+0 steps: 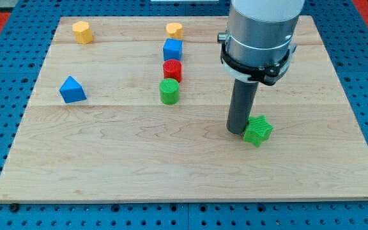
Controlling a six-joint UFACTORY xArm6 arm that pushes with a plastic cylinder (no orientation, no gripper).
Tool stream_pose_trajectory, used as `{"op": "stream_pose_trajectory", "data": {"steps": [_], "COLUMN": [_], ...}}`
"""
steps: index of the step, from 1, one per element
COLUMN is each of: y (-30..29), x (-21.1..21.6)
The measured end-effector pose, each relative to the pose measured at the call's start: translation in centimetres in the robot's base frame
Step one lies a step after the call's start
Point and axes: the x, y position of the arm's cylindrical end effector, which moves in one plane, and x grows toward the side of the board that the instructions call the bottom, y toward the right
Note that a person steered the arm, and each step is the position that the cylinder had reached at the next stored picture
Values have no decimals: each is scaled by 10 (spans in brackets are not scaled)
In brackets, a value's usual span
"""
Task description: Move your arm to the top right of the board
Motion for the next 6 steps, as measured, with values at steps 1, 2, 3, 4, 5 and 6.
{"op": "stream_pose_trajectory", "data": {"steps": [1, 2, 3, 4, 5, 6], "y": [28, 37, 66, 66, 76, 133], "x": [-14, 18, 26, 29, 10, -80]}}
